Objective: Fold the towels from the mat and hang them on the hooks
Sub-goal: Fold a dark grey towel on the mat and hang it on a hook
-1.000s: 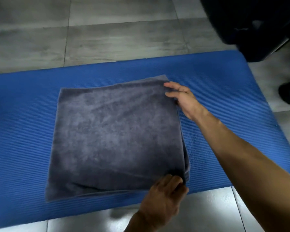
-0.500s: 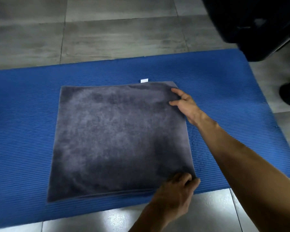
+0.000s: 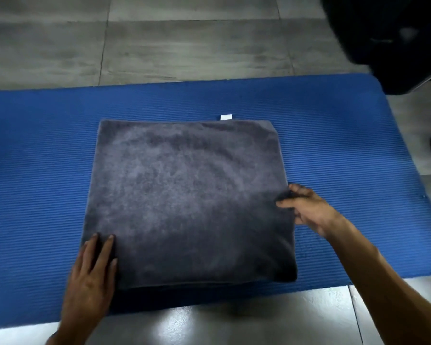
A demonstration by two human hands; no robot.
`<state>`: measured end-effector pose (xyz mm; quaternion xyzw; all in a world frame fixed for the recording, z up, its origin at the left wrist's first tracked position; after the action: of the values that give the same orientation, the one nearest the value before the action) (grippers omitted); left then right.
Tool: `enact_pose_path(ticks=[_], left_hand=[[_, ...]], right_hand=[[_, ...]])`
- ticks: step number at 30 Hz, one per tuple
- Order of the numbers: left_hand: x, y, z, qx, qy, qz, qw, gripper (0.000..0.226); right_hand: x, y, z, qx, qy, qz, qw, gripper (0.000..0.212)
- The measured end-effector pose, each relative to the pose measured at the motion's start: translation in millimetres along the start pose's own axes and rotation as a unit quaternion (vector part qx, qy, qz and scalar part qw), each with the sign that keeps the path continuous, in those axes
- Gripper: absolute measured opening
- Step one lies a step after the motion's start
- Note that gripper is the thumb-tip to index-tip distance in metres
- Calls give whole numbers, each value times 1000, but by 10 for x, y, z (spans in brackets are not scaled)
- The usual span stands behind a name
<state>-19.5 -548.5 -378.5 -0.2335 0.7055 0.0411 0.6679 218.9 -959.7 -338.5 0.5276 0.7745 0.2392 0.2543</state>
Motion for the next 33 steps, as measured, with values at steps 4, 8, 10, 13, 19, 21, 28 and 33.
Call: enact_pose_path(ticks=[4,8,10,13,19,21,28,33], left_hand=[[-24,233,-187,-44,19,53,997,66],[-129,18,-33,-22,-3,79,997,58],[-160,-183,151,62,-4,52,997,54],[-61,-514,476,158,47,10,986,53],[121,-972,1403,173,115,54,977,61],[95,-1031,1770,150,133,54,978,68],[-122,-948,2859,-34,226,45,973,64],[-160,-810,2593,-27,142,57,988,63]], right_hand=[[-41,-82,-53,0,-54,-64,996,25],[341,63,-76,-242,-286,-327,868,35],[754,82,-67,-345,-260,-369,823,46],[1349,-57,72,-366,-201,-434,798,52],[1652,-250,248,-304,-216,-538,756,56],[1654,-245,252,-306,-213,-544,752,57],[1663,-239,309,-296,-205,-552,753,62],[1654,-232,300,-291,-199,-550,757,62]])
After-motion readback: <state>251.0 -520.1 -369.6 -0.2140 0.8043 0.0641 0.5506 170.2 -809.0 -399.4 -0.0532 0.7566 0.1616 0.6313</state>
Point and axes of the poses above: each hand's wrist, its own z-axis towards the middle knuckle, its own x-axis out of the palm, y = z × x, the point moved 2 cm from there along z, towards the middle knuckle, and after that the axes turned 2 degrees about -x, right-handed, at the moved point
